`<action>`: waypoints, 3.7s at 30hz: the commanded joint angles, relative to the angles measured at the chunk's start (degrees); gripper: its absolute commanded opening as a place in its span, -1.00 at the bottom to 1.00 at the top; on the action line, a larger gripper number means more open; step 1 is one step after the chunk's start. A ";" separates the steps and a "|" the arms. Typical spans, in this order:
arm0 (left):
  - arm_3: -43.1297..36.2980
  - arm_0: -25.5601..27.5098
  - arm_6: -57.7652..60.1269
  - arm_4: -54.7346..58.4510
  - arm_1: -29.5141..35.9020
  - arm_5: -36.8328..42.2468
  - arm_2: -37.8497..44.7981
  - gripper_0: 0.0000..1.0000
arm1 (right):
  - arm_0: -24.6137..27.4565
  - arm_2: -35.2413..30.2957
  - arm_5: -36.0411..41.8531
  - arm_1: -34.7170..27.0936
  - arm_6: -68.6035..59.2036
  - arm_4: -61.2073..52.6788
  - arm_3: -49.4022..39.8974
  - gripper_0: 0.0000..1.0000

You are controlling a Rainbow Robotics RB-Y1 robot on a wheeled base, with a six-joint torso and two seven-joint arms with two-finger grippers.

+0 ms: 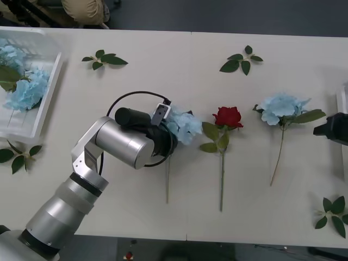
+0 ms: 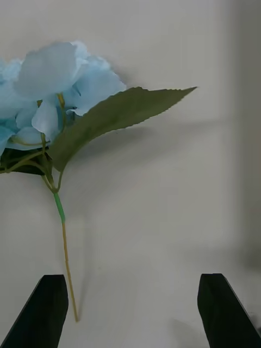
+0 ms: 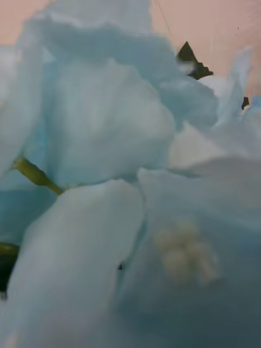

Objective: Put the red flowers into the right box and the blue flowers into the left box

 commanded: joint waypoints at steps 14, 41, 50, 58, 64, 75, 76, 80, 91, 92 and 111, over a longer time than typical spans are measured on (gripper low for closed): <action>-1.75 -1.32 -0.39 -0.66 -0.73 0.53 2.32 -1.00 | -7.90 12.42 -13.85 5.55 -1.17 6.62 12.39 0.39; -36.47 -10.99 -26.93 -1.09 24.58 51.29 26.75 -1.00 | -10.01 18.57 -21.41 7.83 0.07 9.79 18.02 -1.00; -26.80 -7.82 -30.97 -13.05 25.99 50.37 32.55 -1.00 | -6.14 13.74 -21.59 5.72 2.61 5.74 10.29 -1.00; -17.48 0.70 -31.50 -13.66 25.99 29.01 40.20 -1.00 | 7.57 1.34 -21.59 5.11 14.74 -3.66 -9.05 -1.00; -9.75 1.67 -31.85 -13.75 25.90 17.23 42.48 -1.00 | 16.00 -10.43 -21.50 9.85 26.26 -17.99 -18.10 -1.00; -3.51 1.58 -31.85 -13.93 25.90 8.62 41.69 -0.99 | 17.85 -18.78 -21.41 17.50 57.55 -36.18 -20.92 -1.00; -3.51 1.58 -31.85 -14.10 25.90 8.62 41.78 -0.99 | 16.88 -18.52 -21.06 18.03 59.83 -36.62 -20.92 -1.00; -3.33 1.58 -31.85 -14.45 25.81 8.62 41.69 -0.99 | 12.23 -16.15 -18.25 19.08 63.96 -36.44 -20.65 -1.00; -3.33 1.58 -31.85 -14.28 25.90 7.65 41.78 0.83 | -2.45 -5.95 -13.41 22.42 66.42 -36.97 -16.17 -1.00; -3.33 1.58 -31.85 -14.10 25.90 7.48 41.78 0.90 | -3.77 -4.54 -13.41 23.30 66.69 -36.97 -15.38 -1.00; -14.67 -1.23 -40.82 -2.76 25.99 18.90 46.35 1.00 | -12.47 6.35 -14.55 33.67 80.05 -37.41 -5.54 -1.00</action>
